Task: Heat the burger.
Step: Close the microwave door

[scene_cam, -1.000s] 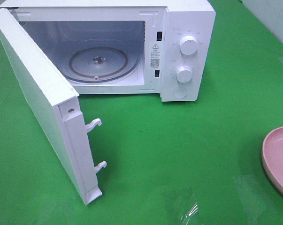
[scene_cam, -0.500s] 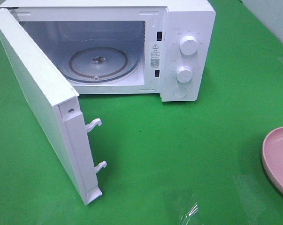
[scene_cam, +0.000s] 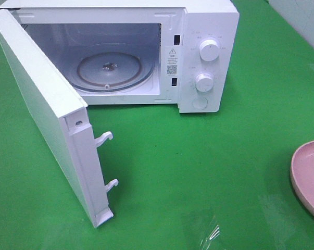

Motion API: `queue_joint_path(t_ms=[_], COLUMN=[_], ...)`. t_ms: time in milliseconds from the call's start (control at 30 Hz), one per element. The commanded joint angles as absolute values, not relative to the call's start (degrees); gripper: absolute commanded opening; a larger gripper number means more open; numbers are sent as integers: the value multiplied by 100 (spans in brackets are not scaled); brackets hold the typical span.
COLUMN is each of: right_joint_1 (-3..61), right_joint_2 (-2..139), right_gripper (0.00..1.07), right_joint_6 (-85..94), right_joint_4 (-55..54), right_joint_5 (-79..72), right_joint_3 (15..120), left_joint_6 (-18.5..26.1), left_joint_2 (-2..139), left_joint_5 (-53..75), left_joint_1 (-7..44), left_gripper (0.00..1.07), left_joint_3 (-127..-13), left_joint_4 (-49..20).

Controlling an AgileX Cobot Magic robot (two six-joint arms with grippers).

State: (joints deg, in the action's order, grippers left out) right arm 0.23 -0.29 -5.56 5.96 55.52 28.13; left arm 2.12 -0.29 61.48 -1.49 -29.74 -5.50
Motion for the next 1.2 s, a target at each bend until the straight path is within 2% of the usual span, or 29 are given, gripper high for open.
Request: queue_joint_path(t_ms=[33, 133, 167, 200, 267, 367, 400, 433, 467, 500, 533, 567, 600, 633, 700, 733, 767, 933, 967, 1067, 1133, 1167, 1200], right_joint_1=[-6, -6, -6, -6, -6, -6, -6, -6, -6, -6, -6, -6, -6, -6, -6, -6, -6, -6, -6, -6, -6, -6, -6], right_joint_2=[-166, -166, -166, -166, -166, -166, -166, -166, -166, -166, -166, -166, -166, -166, -166, -166, -166, -166, -166, -166, -166, -166, -166], right_gripper=[76, 76, 76, 76, 76, 76, 76, 76, 76, 76, 76, 76, 76, 76, 76, 76, 76, 76, 76, 76, 76, 76, 76], right_joint_6=[-498, -498, -498, -498, -498, -498, -498, -498, -498, -498, -498, -498, -498, -498, -498, -498, -498, -498, -498, -498, -498, -498, -498], right_joint_4=[567, 567, 567, 567, 567, 567, 567, 567, 567, 567, 567, 567, 567, 567, 567, 567, 567, 567, 567, 567, 567, 567, 567], right_joint_5=[5495, 5495, 5495, 5495, 5495, 5495, 5495, 5495, 5495, 5495, 5495, 5495, 5495, 5495, 5495, 5495, 5495, 5495, 5495, 5495, 5495, 5495, 5495], right_joint_3=[2796, 2796, 2796, 2796, 2796, 2796, 2796, 2796, 2796, 2796, 2796, 2796, 2796, 2796, 2796, 2796, 2796, 2796, 2796, 2796, 2796, 2796, 2796], left_joint_6=[74, 63, 63, 63, 63, 63, 63, 63, 63, 63, 63, 63, 86, 86, 103, 103, 143, 246, 264, 264, 74, 74, -149], left_joint_2=[-52, -46, 17, 17, 447, 602, 951, 951, 1301, 1301, 1644, 1644, 1982, 1982, 2504, 2504, 2739, 3157, 3426, 3713, 4412, 4412, 4778], left_joint_5=[5838, 5455, 5117, 5117, 4658, 4538, 4269, 4269, 3942, 3942, 3615, 3615, 3123, 3123, 1776, 1776, 1197, 241, -367, -911, -2080, -2080, -2590], left_joint_1=[-172, -172, -172, -172, -172, -172, -172, -172, -172, -172, -172, -172, -172, -172, -172, -172, -172, -172, -172, -172, -172, -172, -172], left_gripper=[96, 92, 86, 86, 65, 59, 43, 43, 27, 27, 5, 5, 0, 0, 0, 0, 0, 0, 0, 0, 0, 0, 0], left_joint_3=[-3105, -3157, -3157, -3157, -3146, -3134, -3065, -3065, -2985, -2985, -2928, -2928, -2848, -2848, -2550, -2550, -2361, -2028, -1833, -1650, -1301, -1301, -1209], left_joint_4=[-584, -573, -573, -573, -550, -550, -579, -579, -602, -602, -682, -682, -796, -796, -1089, -1089, -1152, -1146, -1071, -957, -390, -390, -57])
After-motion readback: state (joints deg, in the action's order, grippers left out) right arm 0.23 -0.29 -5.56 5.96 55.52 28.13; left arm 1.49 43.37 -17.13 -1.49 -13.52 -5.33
